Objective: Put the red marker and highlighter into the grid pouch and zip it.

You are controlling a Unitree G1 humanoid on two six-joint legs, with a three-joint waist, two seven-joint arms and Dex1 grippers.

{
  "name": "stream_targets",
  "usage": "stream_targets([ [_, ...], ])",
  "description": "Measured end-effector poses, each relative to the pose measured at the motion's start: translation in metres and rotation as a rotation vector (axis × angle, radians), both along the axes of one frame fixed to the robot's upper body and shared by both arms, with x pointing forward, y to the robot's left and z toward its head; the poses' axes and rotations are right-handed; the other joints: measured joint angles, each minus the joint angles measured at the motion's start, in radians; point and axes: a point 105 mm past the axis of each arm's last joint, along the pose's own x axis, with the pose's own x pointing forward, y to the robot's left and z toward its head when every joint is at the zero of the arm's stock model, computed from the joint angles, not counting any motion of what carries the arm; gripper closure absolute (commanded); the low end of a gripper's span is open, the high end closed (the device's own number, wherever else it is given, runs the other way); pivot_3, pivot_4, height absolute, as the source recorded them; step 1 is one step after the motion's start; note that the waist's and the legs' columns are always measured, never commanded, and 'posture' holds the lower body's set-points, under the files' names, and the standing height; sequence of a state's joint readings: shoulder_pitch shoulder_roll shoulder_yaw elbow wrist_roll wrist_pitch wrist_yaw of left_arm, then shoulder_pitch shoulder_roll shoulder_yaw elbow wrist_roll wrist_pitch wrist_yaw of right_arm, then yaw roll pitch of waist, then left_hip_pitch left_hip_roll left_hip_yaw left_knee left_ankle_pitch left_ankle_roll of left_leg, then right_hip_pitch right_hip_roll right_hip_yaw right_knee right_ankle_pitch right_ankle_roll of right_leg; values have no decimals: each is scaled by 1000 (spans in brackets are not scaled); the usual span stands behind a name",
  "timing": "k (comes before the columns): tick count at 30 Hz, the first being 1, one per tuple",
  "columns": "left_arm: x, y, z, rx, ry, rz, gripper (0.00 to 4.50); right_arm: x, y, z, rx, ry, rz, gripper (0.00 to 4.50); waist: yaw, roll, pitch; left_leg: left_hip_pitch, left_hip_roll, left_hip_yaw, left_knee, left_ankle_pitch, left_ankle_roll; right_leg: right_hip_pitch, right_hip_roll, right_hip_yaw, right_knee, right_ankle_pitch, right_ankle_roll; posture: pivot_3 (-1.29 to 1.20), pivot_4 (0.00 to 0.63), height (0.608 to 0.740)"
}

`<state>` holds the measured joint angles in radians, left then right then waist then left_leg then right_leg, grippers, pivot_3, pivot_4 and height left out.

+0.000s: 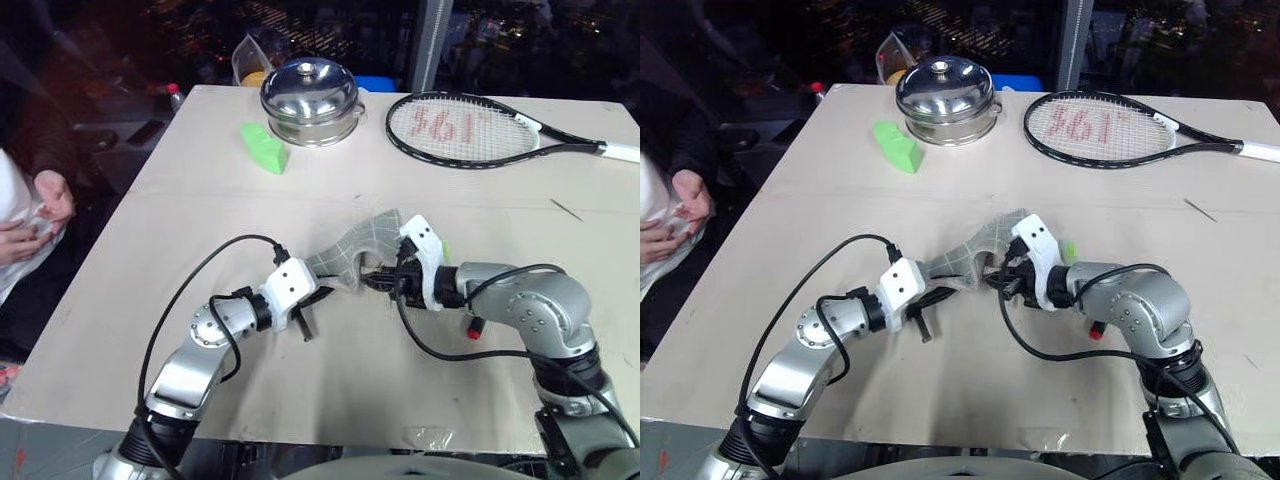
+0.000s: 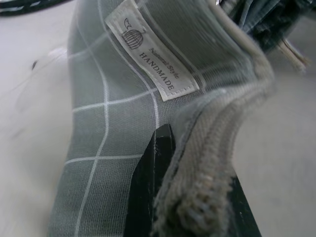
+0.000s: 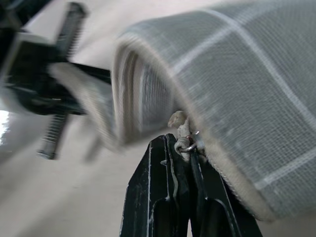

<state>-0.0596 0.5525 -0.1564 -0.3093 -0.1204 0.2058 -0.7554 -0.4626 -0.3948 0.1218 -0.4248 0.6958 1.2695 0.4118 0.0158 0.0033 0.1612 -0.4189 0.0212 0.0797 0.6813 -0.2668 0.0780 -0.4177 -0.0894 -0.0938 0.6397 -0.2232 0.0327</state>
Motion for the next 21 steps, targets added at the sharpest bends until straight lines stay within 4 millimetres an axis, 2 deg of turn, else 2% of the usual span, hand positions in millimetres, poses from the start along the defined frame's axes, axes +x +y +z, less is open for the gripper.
stream_targets([
  [5,0,0,2,3,-7,-2,4500,17,-26,-3,-40,-21,-120,4474,-3,0,0,0,1,0,0,0,0,0,-1,0,-1,0,0,0,150,740],
  [10,-1,2,3,13,-6,-7,4500,25,-45,-1,-60,-43,-189,4474,-4,0,0,0,2,0,-1,0,0,-1,0,1,0,0,0,0,150,740],
  [14,-4,-1,4,4,30,-36,4500,22,-60,-7,-109,-48,-222,4474,-2,0,1,0,2,0,-1,0,0,0,0,0,-1,0,0,0,150,740],
  [21,-10,-5,-2,-42,162,-64,4500,11,-62,-9,-127,-73,-236,4474,-3,-1,1,0,2,0,-1,0,0,-1,1,1,-1,0,1,0,150,740],
])
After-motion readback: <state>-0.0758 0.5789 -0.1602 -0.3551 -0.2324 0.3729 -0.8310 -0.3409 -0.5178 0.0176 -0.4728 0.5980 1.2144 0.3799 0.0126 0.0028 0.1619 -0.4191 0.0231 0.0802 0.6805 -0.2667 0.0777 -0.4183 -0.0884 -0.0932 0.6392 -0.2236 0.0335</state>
